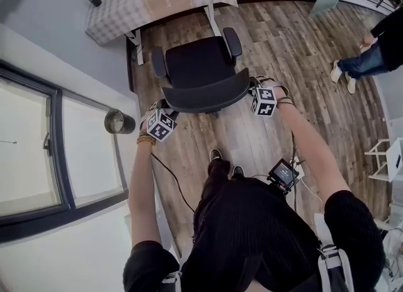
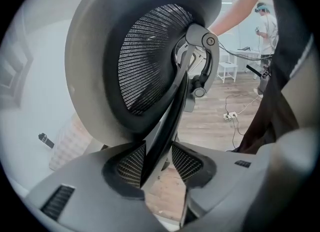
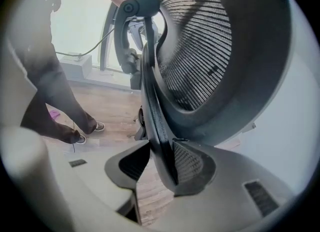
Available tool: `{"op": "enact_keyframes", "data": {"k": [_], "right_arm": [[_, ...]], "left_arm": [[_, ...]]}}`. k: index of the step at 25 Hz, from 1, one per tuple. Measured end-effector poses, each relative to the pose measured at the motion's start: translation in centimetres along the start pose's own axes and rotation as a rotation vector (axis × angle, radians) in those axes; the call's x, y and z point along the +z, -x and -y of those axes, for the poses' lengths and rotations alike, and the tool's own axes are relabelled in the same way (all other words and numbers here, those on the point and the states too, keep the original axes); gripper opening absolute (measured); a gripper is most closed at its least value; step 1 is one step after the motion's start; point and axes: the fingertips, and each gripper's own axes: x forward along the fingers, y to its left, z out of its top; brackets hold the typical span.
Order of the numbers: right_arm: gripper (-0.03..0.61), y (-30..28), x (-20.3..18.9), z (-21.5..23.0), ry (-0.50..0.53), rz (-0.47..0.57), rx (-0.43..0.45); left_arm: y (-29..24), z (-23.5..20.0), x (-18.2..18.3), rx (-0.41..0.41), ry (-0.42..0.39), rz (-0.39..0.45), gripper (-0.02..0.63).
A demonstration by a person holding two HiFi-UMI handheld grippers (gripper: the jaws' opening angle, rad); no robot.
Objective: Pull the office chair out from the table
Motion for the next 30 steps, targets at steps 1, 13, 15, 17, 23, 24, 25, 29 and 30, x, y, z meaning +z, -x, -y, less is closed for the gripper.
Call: {"op": "enact_keyframes", "data": {"k": [1,13,15,17,23,24,25,29,30], "right_arm": [[0.146,0.0,0.0,-0.1,0.0,0.002,-0.003],[0.202,5.3,1.4,0.4,-0.229,0.228,-0.227],[0.202,7.5,2.0,0.4,-0.294,0.301,-0.258],[0.202,10.2,2.5,0.6,-0.389,0.38,-0.309],[0.202,21.0,5.8,2.1,-0.801,0.744,-0.436],[0.187,22.4,6.8,1.9,-0.834,0.79,-0.45],[0.179,23.6,7.8,1.6,-0.854,0.828,-0.46],[0.159,25.9,11.4,0.1,-0.89,0.921,-0.474],[0.144,26.2,12.0,-0.1,-0.904,0.934,-0.475]], "left_arm": [[0.1,0.0,0.0,0.015,0.0,0.005,0.175],[3.7,-1.2,1.5,0.291,0.087,0.199,0.325],[6.7,-2.2,2.0,0.341,0.189,0.283,0.325],[10.1,-2.1,2.3,0.404,0.302,0.36,0.325],[19.3,3.0,3.7,0.675,0.727,0.645,0.218],[19.7,4.3,4.7,0.684,0.75,0.668,0.215],[19.8,5.5,6.0,0.686,0.749,0.681,0.215],[20.3,8.3,12.6,0.672,0.655,0.725,0.132],[20.7,8.4,14.1,0.676,0.635,0.74,0.132]]}}
